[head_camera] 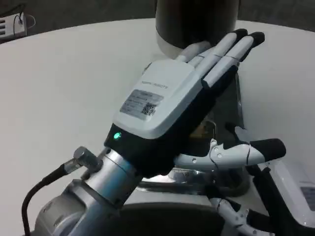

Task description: Grasp the cup under the faucet to collect the drink, then remove the cup.

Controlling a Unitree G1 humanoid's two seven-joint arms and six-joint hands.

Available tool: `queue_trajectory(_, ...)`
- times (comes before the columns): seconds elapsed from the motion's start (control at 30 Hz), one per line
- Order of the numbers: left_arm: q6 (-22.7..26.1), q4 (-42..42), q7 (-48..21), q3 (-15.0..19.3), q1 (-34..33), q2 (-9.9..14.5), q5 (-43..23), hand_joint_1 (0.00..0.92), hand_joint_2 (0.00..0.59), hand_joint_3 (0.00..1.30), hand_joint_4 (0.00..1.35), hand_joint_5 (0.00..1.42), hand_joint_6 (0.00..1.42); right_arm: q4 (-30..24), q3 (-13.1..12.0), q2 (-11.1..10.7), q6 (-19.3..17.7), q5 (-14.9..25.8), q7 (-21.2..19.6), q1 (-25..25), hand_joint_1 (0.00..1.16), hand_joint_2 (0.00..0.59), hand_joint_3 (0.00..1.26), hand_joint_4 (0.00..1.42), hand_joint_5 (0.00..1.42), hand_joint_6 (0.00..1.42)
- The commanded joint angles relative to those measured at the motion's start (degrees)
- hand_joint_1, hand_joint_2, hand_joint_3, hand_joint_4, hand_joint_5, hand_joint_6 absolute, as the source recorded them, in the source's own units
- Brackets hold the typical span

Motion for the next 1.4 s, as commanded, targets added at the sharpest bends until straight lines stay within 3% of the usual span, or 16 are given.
queue_trajectory(0.03, -0.32, -0.82, -1.46, -0.24, 1.34, 0.38, 0.52, 0.000, 0.138, 0.05, 0.00, 0.13, 0.06, 1.54, 0.24, 0.20, 0.55, 0.43, -0.12, -1.52, 0.30, 0.351, 0.03, 0.05, 0.12, 0.25)
queue_trajectory(0.47, 0.15, -1.64, -1.61, 0.97, 1.82, 0.23, 0.75, 0.000, 0.143, 0.05, 0.00, 0.13, 0.06, 4.15, 0.78, 0.54, -0.02, 1.95, -0.70, -5.06, 0.30, 0.334, 0.01, 0.04, 0.11, 0.24)
queue_trajectory(0.67, -0.64, -2.36, 2.79, 2.51, 3.27, -1.42, 2.15, 0.000, 0.145, 0.00, 0.00, 0.07, 0.00, 4.30, 0.78, 0.87, 0.33, 3.49, -0.31, -6.01, 0.30, 0.334, 0.01, 0.04, 0.11, 0.22)
queue_trajectory(0.87, -2.58, -3.37, 9.91, 6.33, 6.70, -3.09, 2.65, 0.000, 0.156, 0.00, 0.00, 0.04, 0.00, 4.77, 1.07, 1.33, 0.61, 4.93, -0.14, -6.44, 0.29, 0.334, 0.01, 0.04, 0.11, 0.22)
queue_trajectory(1.07, -3.13, -4.91, 14.02, 10.60, 11.36, -3.48, 2.89, 0.000, 0.156, 0.00, 0.00, 0.04, 0.00, 5.40, 1.11, 1.30, 0.02, 6.98, -0.07, -7.04, 0.30, 0.329, 0.01, 0.03, 0.11, 0.22)
queue_trajectory(1.4, -6.38, -7.72, 19.22, 14.31, 27.57, -3.87, 5.53, 0.000, 0.157, 0.00, 0.00, 0.04, 0.00, 8.62, 0.24, 0.37, -1.66, 14.06, 0.75, -8.69, 0.36, 0.304, 0.00, 0.03, 0.12, 0.26)
